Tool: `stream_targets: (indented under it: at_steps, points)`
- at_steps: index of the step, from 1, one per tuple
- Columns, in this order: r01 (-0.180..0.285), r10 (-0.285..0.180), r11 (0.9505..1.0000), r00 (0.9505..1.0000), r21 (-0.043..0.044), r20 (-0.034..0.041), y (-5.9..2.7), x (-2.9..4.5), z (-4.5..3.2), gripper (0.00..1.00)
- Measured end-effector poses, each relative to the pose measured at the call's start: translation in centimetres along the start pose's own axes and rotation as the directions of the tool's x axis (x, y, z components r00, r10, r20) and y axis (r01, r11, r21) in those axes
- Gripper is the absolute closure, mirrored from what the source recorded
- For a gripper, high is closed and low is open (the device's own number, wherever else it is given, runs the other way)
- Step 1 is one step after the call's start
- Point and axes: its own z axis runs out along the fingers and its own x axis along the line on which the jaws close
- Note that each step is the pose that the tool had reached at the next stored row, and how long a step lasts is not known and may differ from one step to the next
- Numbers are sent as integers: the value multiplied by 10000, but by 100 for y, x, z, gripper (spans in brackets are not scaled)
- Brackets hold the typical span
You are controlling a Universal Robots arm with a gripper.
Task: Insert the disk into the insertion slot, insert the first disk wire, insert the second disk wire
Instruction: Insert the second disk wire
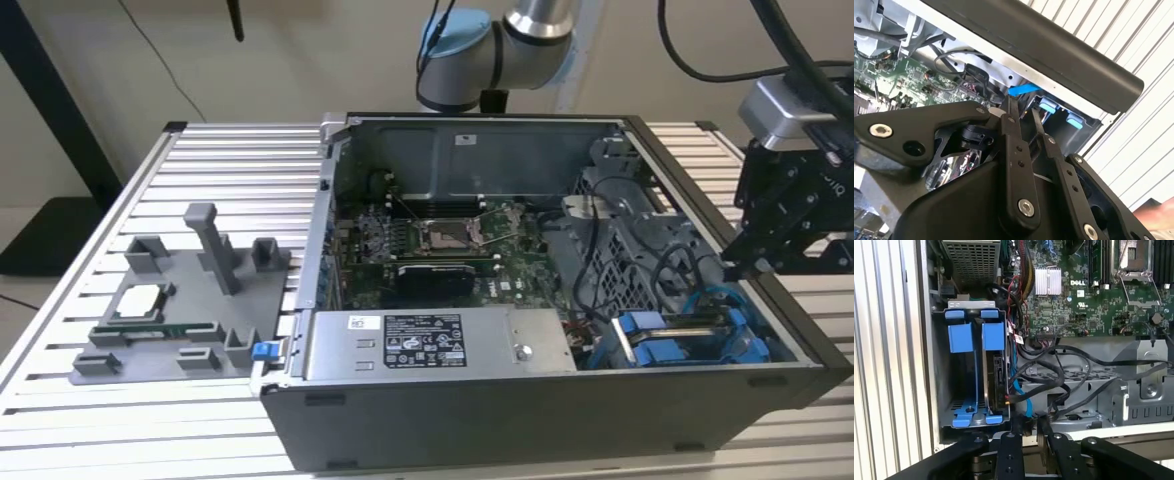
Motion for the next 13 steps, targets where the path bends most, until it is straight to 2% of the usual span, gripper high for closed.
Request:
stream_targets:
  at_steps: [5,11,12,13]
  points:
    - [134,-134,9997,9999,-195,-24,-15,2,23,0]
    - [285,-286,9993,9996,-228,-23,-16,4,39,0]
    - [285,-286,9993,9996,-229,-23,-15,4,40,100]
    - [286,-287,9993,9996,-228,-23,-16,4,40,100]
